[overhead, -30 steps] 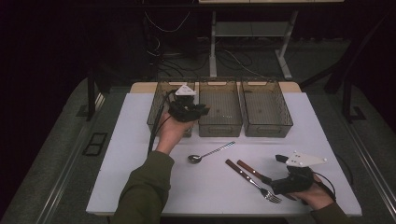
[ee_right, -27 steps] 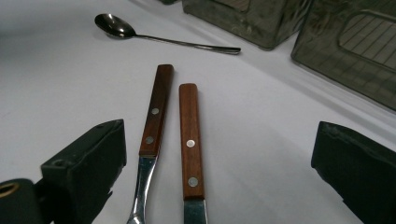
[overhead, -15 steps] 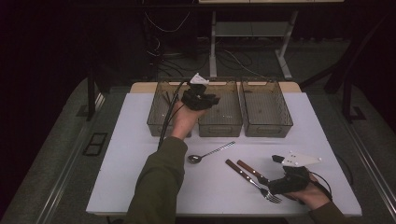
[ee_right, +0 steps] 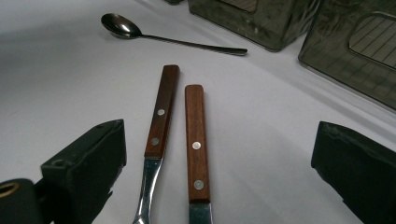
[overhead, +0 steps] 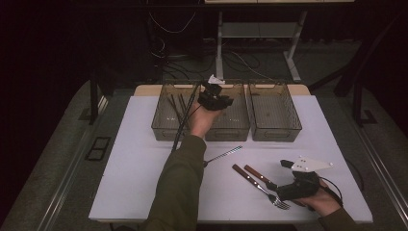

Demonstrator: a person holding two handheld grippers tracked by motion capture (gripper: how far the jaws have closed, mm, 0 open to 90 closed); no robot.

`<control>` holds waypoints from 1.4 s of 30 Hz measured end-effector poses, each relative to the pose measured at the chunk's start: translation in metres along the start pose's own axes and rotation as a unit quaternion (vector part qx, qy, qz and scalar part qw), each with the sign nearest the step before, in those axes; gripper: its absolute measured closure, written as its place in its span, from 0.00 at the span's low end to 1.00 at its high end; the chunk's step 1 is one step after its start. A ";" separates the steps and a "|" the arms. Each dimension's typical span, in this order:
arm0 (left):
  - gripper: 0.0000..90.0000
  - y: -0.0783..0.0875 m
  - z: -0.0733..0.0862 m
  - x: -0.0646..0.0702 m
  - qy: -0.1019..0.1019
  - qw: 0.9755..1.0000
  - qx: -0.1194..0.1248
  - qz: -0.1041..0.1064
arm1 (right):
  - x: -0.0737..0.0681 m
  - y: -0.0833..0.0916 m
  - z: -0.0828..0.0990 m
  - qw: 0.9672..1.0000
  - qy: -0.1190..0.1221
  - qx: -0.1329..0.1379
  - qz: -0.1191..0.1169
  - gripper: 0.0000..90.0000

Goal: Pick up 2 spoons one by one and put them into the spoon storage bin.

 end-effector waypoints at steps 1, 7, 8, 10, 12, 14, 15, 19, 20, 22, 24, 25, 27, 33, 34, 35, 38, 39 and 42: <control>0.81 -0.002 0.002 -0.001 -0.006 1.000 -0.010 -0.005 | 0.000 0.000 0.000 1.000 0.002 0.000 0.000 0.04; 0.81 -0.016 0.012 -0.004 -0.010 0.999 -0.042 -0.022 | -0.002 0.001 -0.001 1.000 0.001 0.003 -0.004 0.04; 0.81 -0.019 0.014 -0.005 -0.007 0.999 -0.045 -0.025 | -0.002 0.001 -0.001 1.000 0.001 0.004 -0.004 0.04; 0.81 -0.022 0.018 -0.006 -0.008 0.998 -0.054 -0.029 | -0.002 0.001 -0.002 1.000 0.002 0.005 -0.004 0.04; 0.81 -0.024 0.021 -0.008 -0.009 0.997 -0.063 -0.034 | -0.002 0.001 -0.002 1.000 0.002 0.006 -0.005 0.04; 0.81 -0.025 0.022 -0.010 -0.009 0.997 -0.065 -0.037 | -0.002 0.002 -0.002 1.000 0.004 0.007 -0.006 0.04; 0.80 -0.024 0.021 -0.009 -0.006 0.997 -0.062 -0.035 | -0.002 0.002 -0.003 1.000 0.004 0.007 -0.007 0.04; 0.72 -0.022 0.018 -0.011 -0.005 0.998 -0.056 -0.034 | -0.002 0.002 -0.003 1.000 0.003 0.008 -0.006 0.04; 0.70 -0.021 0.017 -0.010 -0.004 0.998 -0.054 -0.034 | -0.002 0.003 -0.003 1.000 0.002 0.008 -0.006 0.04; 0.67 -0.019 0.016 -0.009 -0.007 0.998 -0.050 -0.031 | -0.002 0.003 -0.003 1.000 0.003 0.009 -0.006 0.04; 0.63 -0.017 0.014 -0.006 -0.011 0.999 -0.047 -0.023 | -0.002 0.003 -0.003 1.000 0.003 0.009 -0.006 0.04; 0.62 -0.016 0.014 -0.004 -0.015 0.999 -0.046 -0.020 | -0.002 0.003 -0.003 1.000 0.003 0.008 -0.006 0.04; 0.59 -0.012 0.012 -0.001 -0.022 0.999 -0.044 -0.011 | -0.002 0.002 -0.003 1.000 0.004 0.008 -0.005 0.04; 0.48 0.004 0.009 0.009 -0.032 0.999 -0.037 0.012 | -0.001 0.003 -0.002 1.000 0.002 0.007 -0.004 0.04; 0.47 0.007 0.009 0.011 -0.029 0.999 -0.031 0.016 | -0.001 0.004 -0.003 1.000 0.002 0.007 -0.003 0.04; 0.45 0.010 0.009 0.013 -0.026 0.999 -0.028 0.021 | -0.001 0.003 -0.003 1.000 0.002 0.008 -0.004 0.04; 0.40 0.021 0.009 0.016 -0.027 0.999 -0.017 0.033 | 0.000 0.003 -0.002 1.000 0.004 0.007 -0.002 0.04; 0.39 0.025 0.009 0.017 -0.028 0.999 -0.012 0.036 | 0.000 0.003 -0.002 1.000 0.003 0.006 -0.002 0.04; 0.36 0.038 0.012 0.020 -0.029 0.999 -0.003 0.042 | 0.000 0.003 -0.002 1.000 0.003 0.006 -0.001 0.04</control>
Point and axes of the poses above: each handheld gripper's, and its own axes: y roughly backward along the jaws, z roughly out of its underside, x roughly to its right, the point moved 9 cm from there along -y, roughly forward along the jaws, and after that the axes turned 4 degrees about y, right-handed, at the moved point
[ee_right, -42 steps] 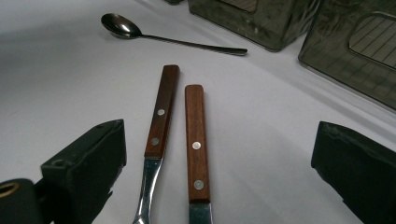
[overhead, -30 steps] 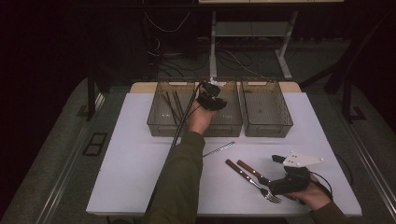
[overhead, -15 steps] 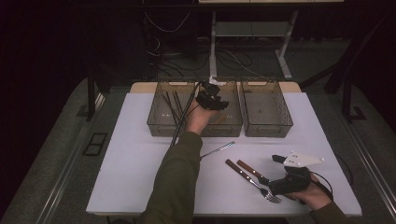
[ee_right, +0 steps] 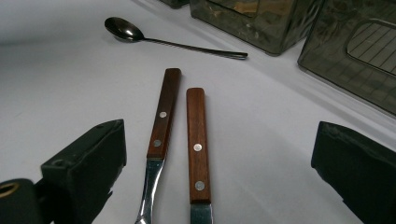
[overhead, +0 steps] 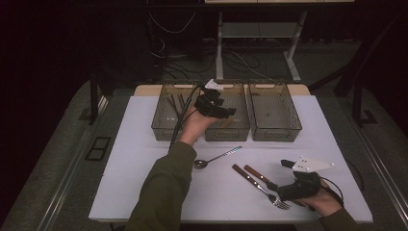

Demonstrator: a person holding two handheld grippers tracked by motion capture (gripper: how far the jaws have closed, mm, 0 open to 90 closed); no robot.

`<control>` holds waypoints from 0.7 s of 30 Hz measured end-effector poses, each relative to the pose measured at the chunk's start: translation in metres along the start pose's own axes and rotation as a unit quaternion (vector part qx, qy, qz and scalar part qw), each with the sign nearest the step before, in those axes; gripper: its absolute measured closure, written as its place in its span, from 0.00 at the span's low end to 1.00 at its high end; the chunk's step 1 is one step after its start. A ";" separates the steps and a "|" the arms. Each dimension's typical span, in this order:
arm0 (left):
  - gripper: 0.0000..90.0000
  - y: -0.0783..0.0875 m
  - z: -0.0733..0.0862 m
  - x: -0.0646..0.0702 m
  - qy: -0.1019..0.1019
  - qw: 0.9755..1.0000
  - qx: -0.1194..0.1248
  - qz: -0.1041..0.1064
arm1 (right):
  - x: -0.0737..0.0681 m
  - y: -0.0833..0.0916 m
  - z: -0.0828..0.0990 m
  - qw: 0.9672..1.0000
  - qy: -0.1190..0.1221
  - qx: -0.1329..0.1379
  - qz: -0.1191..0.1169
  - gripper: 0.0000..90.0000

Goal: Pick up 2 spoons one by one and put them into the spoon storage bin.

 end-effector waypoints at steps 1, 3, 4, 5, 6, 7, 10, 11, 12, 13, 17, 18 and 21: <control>0.35 0.004 0.001 0.002 -0.001 1.000 0.002 0.002 | 0.000 0.000 0.000 1.000 -0.001 -0.001 0.000 0.04; 0.33 0.012 0.004 0.004 -0.007 1.000 0.006 0.005 | 0.000 0.000 0.000 1.000 0.000 -0.001 -0.001 0.04; 0.31 0.016 0.006 0.005 -0.013 1.000 0.003 0.003 | -0.001 0.000 0.000 1.000 -0.001 -0.001 -0.001 0.04; 0.31 0.019 0.008 0.006 -0.013 1.000 0.006 0.002 | -0.001 0.000 0.000 1.000 -0.001 -0.002 -0.001 0.04; 0.30 0.022 0.011 0.007 -0.016 1.000 0.006 0.003 | -0.001 0.000 0.000 1.000 -0.003 -0.003 0.000 0.04; 0.29 0.025 0.014 0.008 -0.019 1.000 0.003 0.003 | -0.001 0.000 0.000 1.000 -0.002 -0.002 0.000 0.04; 0.27 0.036 0.023 0.010 -0.023 1.000 0.005 0.002 | -0.001 0.000 0.000 1.000 0.000 -0.002 0.000 0.04; 0.26 0.039 0.026 0.011 -0.023 1.000 0.007 0.001 | -0.001 0.000 0.000 1.000 -0.001 -0.002 0.001 0.04; 0.26 0.042 0.030 0.013 -0.022 1.000 0.010 0.000 | 0.000 0.000 0.000 1.000 -0.001 -0.002 0.001 0.04; 0.25 0.045 0.035 0.013 -0.024 1.000 0.007 -0.001 | 0.000 0.000 0.000 1.000 -0.002 -0.002 0.001 0.04; 0.24 0.055 0.057 0.014 -0.032 0.999 -0.001 -0.006 | 0.000 0.000 0.001 1.000 -0.001 -0.002 0.003 0.04; 0.23 0.057 0.063 0.013 -0.033 0.999 -0.006 -0.009 | 0.000 0.000 0.001 1.000 -0.001 -0.003 0.003 0.04; 0.22 0.064 0.077 0.012 -0.029 0.999 -0.006 -0.017 | 0.001 0.000 0.001 1.000 -0.001 -0.003 0.003 0.04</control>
Point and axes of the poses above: each handheld gripper's, and its own axes: y roughly backward along the jaws, z roughly out of its underside, x roughly to its right, the point moved 9 cm from there along -y, roughly forward along the jaws, and after that the axes turned 4 degrees about y, right-handed, at the moved point
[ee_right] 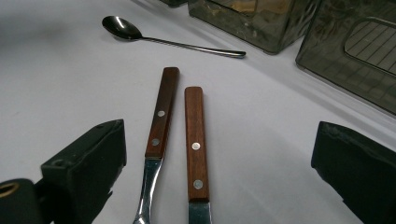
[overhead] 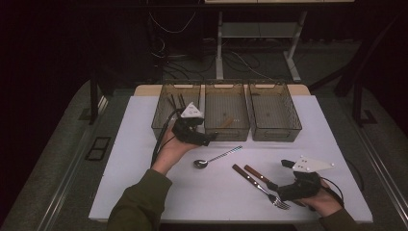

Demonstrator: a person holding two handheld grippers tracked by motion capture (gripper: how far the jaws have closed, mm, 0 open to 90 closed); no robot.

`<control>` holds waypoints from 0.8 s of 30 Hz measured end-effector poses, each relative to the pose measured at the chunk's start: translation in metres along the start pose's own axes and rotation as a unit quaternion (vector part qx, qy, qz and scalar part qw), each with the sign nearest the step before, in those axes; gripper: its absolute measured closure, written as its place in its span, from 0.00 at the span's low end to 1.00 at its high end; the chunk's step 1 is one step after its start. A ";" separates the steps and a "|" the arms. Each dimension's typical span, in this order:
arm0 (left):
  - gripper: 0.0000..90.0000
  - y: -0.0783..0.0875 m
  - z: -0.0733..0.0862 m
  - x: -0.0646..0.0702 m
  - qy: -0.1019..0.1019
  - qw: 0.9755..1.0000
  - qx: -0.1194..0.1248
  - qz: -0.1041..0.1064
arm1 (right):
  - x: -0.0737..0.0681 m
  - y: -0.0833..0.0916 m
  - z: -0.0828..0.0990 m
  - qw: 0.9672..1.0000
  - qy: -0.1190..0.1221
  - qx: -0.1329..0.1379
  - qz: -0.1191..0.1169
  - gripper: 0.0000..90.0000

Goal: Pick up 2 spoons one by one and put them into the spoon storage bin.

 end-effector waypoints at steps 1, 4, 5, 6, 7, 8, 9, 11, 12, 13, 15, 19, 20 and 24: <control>0.21 0.002 0.004 0.000 0.002 1.000 -0.001 -0.004 | 0.000 0.000 0.000 1.000 0.000 0.000 0.000 0.04; 0.19 0.009 0.015 0.002 -0.002 1.000 -0.002 -0.007 | 0.000 0.000 0.000 1.000 -0.001 -0.001 0.000 0.04; 0.19 0.011 0.018 0.002 0.000 1.000 -0.002 -0.006 | 0.000 0.000 0.000 1.000 -0.001 -0.001 0.000 0.04; 0.18 0.013 0.022 0.003 0.003 1.000 -0.001 -0.005 | 0.000 0.000 0.000 1.000 -0.002 -0.001 0.000 0.04; 0.18 0.015 0.025 0.003 0.009 1.000 0.002 -0.004 | 0.000 0.000 0.000 1.000 -0.002 -0.001 0.000 0.04; 0.18 0.017 0.029 0.004 0.012 1.000 0.003 -0.004 | 0.000 0.000 0.000 1.000 -0.002 -0.001 0.001 0.04; 0.18 0.018 0.033 0.004 0.015 1.000 0.004 -0.003 | 0.000 -0.001 0.000 1.000 -0.003 -0.001 0.002 0.04; 0.18 0.020 0.042 0.005 0.016 1.000 0.001 -0.003 | 0.000 -0.001 0.001 1.000 -0.004 -0.002 0.002 0.04; 0.19 0.022 0.045 0.006 0.017 1.000 0.001 -0.004 | 0.000 -0.001 0.001 1.000 -0.003 -0.002 0.002 0.04; 0.20 0.023 0.049 0.006 0.019 1.000 -0.001 -0.003 | 0.001 -0.001 0.001 1.000 -0.003 -0.003 0.002 0.04; 0.22 0.025 0.055 0.006 0.022 1.000 -0.004 -0.005 | 0.001 -0.001 0.001 1.000 -0.003 -0.004 0.004 0.04; 0.29 0.027 0.069 0.007 0.025 1.000 -0.007 -0.003 | 0.001 -0.002 0.001 1.000 -0.003 -0.004 0.005 0.04; 0.31 0.026 0.073 0.008 0.031 0.999 -0.009 0.001 | 0.001 -0.002 0.001 1.000 -0.003 -0.004 0.005 0.04; 0.39 0.020 0.083 0.011 0.039 0.999 -0.022 0.010 | 0.001 -0.001 0.002 1.000 -0.003 -0.005 0.006 0.04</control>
Point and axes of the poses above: each handheld gripper's, and its own axes: y roughly backward along the jaws, z roughly out of its underside, x roughly to its right, the point moved 9 cm from there along -y, roughly forward along the jaws, and after that the axes turned 4 degrees about y, right-handed, at the moved point
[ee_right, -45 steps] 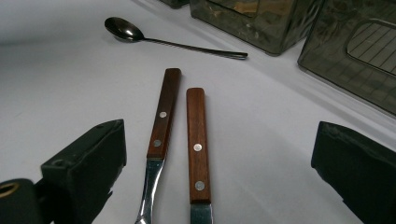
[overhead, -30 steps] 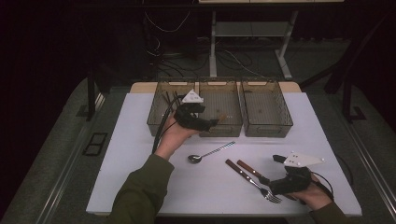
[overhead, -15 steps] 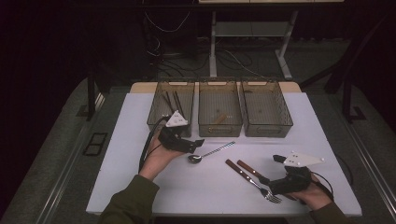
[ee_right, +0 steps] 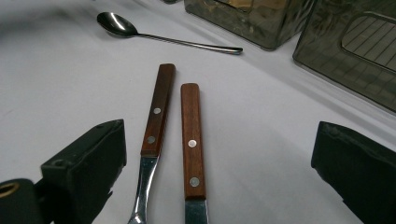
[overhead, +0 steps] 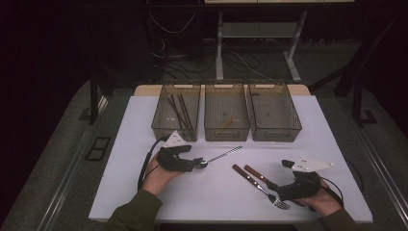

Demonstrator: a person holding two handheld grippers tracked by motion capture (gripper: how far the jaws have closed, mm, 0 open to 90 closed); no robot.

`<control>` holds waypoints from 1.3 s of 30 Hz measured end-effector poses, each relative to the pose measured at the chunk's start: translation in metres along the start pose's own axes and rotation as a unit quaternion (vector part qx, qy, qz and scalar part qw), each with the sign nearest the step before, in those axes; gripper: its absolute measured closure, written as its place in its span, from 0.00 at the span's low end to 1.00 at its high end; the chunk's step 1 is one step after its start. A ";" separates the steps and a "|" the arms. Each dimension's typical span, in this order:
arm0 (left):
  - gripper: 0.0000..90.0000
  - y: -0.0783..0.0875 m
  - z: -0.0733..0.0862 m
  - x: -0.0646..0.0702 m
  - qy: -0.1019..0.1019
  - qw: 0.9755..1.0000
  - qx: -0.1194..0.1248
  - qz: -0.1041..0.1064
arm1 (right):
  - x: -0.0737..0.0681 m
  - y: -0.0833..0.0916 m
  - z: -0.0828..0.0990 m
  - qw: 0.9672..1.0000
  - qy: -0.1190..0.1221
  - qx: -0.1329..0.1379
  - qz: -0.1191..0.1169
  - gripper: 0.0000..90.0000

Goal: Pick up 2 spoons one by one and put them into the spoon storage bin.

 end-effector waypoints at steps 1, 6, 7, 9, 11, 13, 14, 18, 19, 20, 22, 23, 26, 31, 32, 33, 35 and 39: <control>0.40 -0.001 0.001 0.000 0.001 1.000 -0.004 -0.001 | 0.000 0.000 0.000 1.000 0.000 0.000 0.000 0.04; 0.45 -0.010 0.005 -0.002 0.004 1.000 -0.017 0.000 | 0.000 0.000 0.000 1.000 0.002 -0.001 0.000 0.04; 0.46 -0.011 0.006 -0.003 0.000 1.000 -0.022 0.000 | 0.000 0.000 0.000 1.000 0.002 -0.001 0.000 0.04; 0.47 -0.014 0.008 -0.002 -0.002 1.000 -0.029 -0.001 | 0.000 -0.001 0.000 1.000 0.002 -0.001 0.000 0.04; 0.48 -0.015 0.009 -0.002 -0.003 0.999 -0.035 0.002 | 0.000 -0.001 0.000 1.000 0.003 -0.002 0.000 0.04; 0.50 -0.016 0.010 -0.002 -0.006 0.999 -0.038 0.001 | 0.000 -0.001 0.000 1.000 0.004 -0.002 0.000 0.04; 0.50 -0.017 0.010 -0.001 -0.007 0.999 -0.040 0.002 | 0.000 -0.001 0.000 1.000 0.004 -0.002 0.000 0.04; 0.54 -0.020 0.012 0.000 -0.015 0.999 -0.049 0.001 | 0.000 -0.001 0.001 1.000 0.004 -0.003 0.000 0.04; 0.54 -0.020 0.013 0.000 -0.015 0.999 -0.052 0.001 | 0.000 -0.001 0.001 1.000 0.004 -0.003 0.000 0.04; 0.54 -0.021 0.013 0.001 -0.015 0.998 -0.053 0.002 | 0.000 -0.001 0.001 1.000 0.004 -0.002 0.000 0.04; 0.55 -0.022 0.015 0.001 -0.016 0.998 -0.058 0.002 | 0.000 -0.001 0.001 1.000 0.006 -0.002 0.001 0.04; 0.55 -0.023 0.015 0.001 -0.019 0.998 -0.061 0.003 | 0.000 -0.001 0.001 1.000 0.006 -0.003 0.001 0.04; 0.56 -0.024 0.017 0.002 -0.019 0.998 -0.067 0.004 | 0.000 -0.001 0.001 1.000 0.006 -0.003 0.001 0.04; 0.58 -0.026 0.019 0.003 -0.024 0.997 -0.073 0.004 | 0.000 -0.001 0.001 1.000 0.006 -0.003 0.001 0.04; 0.58 -0.026 0.019 0.004 -0.026 0.997 -0.075 0.004 | 0.000 -0.001 0.001 1.000 0.006 -0.003 0.001 0.04; 0.58 -0.026 0.019 0.004 -0.026 0.997 -0.076 0.004 | 0.000 -0.001 0.001 1.000 0.006 -0.003 0.001 0.04; 0.58 -0.027 0.020 0.005 -0.030 0.996 -0.078 0.005 | 0.000 -0.001 0.001 1.000 0.006 -0.003 0.002 0.04; 0.60 -0.027 0.021 0.008 -0.036 0.996 -0.081 0.008 | 0.000 -0.001 0.001 1.000 0.005 -0.004 0.002 0.04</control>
Point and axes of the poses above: each handheld gripper's, and its own axes: y roughly backward along the jaws, z roughly out of its underside, x roughly to its right, the point moved 9 cm from there along -y, roughly forward along the jaws, and after that the axes turned 4 degrees about y, right-handed, at the moved point
